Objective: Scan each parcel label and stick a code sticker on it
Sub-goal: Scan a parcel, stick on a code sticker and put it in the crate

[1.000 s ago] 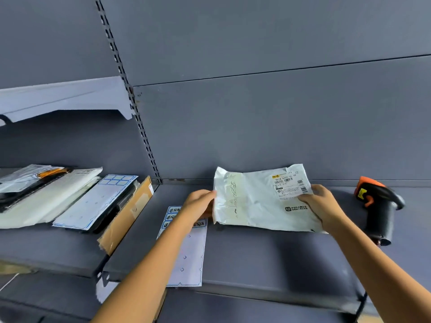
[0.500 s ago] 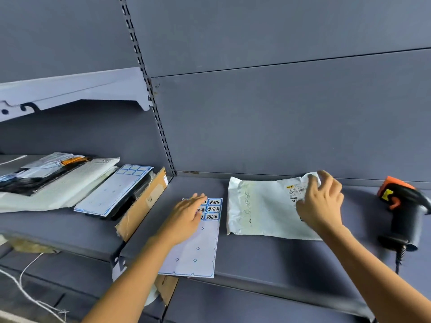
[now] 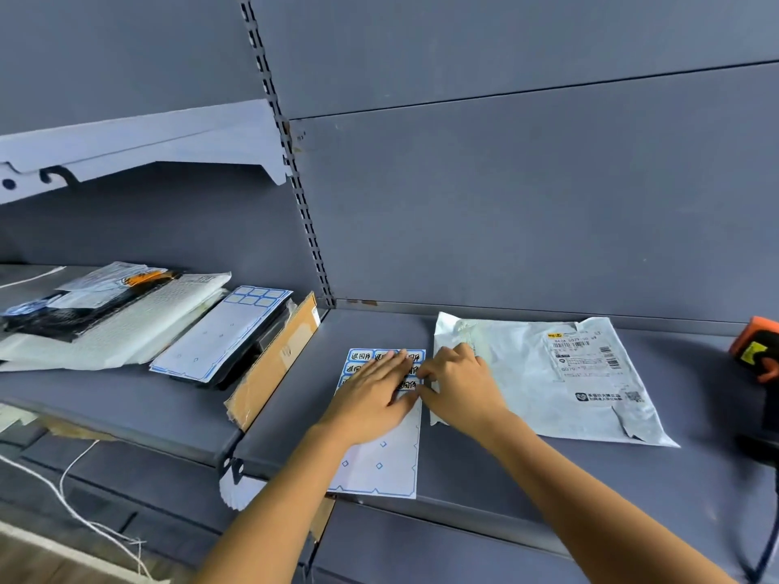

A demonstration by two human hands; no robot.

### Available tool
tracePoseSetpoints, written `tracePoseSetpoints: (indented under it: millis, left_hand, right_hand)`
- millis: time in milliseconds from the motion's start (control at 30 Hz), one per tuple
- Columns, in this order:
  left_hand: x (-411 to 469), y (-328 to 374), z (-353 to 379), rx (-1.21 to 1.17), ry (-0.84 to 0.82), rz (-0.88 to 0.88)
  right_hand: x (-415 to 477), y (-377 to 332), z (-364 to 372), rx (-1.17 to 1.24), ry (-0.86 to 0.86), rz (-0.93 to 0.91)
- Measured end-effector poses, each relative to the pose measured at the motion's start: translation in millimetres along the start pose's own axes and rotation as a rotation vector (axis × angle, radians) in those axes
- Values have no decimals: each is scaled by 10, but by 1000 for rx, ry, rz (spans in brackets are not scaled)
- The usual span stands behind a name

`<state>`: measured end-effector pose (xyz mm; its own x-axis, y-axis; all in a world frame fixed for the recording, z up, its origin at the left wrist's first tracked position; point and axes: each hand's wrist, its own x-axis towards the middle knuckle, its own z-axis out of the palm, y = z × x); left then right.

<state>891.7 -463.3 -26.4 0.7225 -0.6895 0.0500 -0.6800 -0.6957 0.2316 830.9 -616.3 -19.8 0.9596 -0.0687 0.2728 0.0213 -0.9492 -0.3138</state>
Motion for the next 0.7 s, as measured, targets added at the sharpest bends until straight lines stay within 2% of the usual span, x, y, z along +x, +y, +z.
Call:
tracePoseSetpoints:
  millis: [233, 433, 567, 700]
  left_hand:
    - [8, -34, 10, 18, -38, -2]
    - [25, -52, 24, 74, -99, 7]
    - [11, -73, -11, 79, -148, 26]
    - [-77, -87, 4, 22, 11, 15]
  right_hand:
    - [-28, 84, 122, 196, 54, 65]
    - [-31, 125, 124, 214, 33, 18]
    - [-43, 125, 138, 210, 79, -6]
    - [-55, 133, 157, 179, 107, -32]
